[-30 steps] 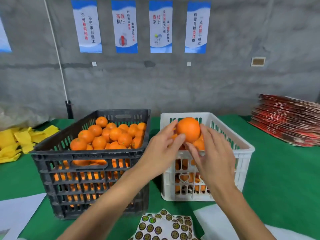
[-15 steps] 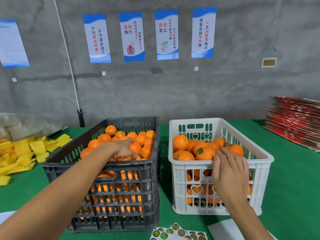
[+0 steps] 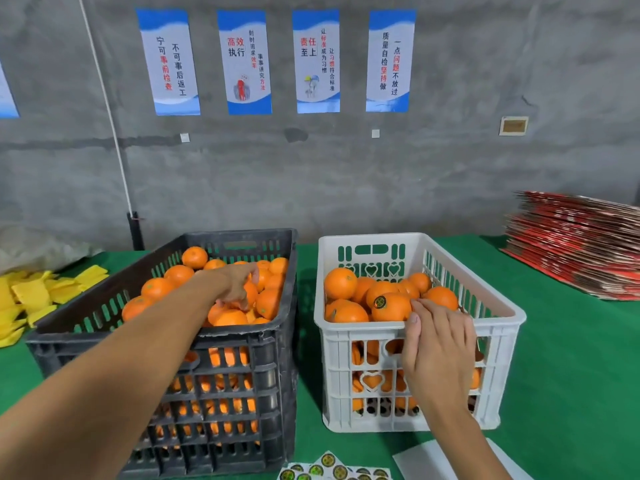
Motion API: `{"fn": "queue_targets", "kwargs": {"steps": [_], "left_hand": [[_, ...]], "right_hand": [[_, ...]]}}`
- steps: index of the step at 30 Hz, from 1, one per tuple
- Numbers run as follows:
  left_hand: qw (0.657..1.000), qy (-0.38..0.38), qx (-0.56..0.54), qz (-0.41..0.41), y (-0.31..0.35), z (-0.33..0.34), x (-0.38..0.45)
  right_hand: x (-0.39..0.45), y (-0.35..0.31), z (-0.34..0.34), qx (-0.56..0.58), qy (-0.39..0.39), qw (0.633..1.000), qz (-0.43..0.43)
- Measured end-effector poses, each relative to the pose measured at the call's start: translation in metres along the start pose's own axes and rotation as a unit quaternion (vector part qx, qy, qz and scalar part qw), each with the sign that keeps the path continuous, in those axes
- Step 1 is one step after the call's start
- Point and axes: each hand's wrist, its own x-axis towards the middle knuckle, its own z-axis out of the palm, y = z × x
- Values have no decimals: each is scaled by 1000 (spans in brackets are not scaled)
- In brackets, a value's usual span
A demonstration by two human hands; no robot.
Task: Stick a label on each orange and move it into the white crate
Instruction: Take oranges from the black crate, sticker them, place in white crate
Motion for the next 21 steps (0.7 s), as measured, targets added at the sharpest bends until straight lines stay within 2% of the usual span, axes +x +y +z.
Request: {"fn": "queue_targets", "kwargs": {"steps": [2,4,6,8,10,11,13,14,16,17,19,20,21], "left_hand": [[990,122,-13,63,7,-11,-18],[949,274,-94,124,23,-17,-53],[874,394,-225,176,46,-8,-104],[799,447,-332,227,66,24,-156],[758,443,-394,272,80,65,-198],[751,438,-399,292,84,87,-211],[760,414,-382,323,88,129,-225],[776,388,-377,325,87,150,-228],[810,296,-418,286,82,187,-227],[815,231,-471,245,78,202,-227],[785,125,-586,158,71,226,-223],[773,106,-613,125,66,237,-220],[777,102,-613,103,63,247,-217]], "right_hand": [[0,1,-2,3,-8,1000,-5],[2,-1,-7,8,-21,1000,-4],[5,-7,-11,17,-39,999,19],[5,-17,-18,63,-43,996,41],[-2,-28,-28,142,-34,989,8],[-10,-33,-33,182,-38,982,-41],[-32,-40,-42,240,-101,954,-147],[-45,-41,-45,260,-168,934,-176],[-73,-40,-48,278,-327,886,-175],[-87,-37,-48,279,-385,865,-161],[-112,-29,-44,282,-438,842,-141],[-118,-26,-43,281,-457,834,-131],[-123,-25,-42,274,-474,827,-123]]}}
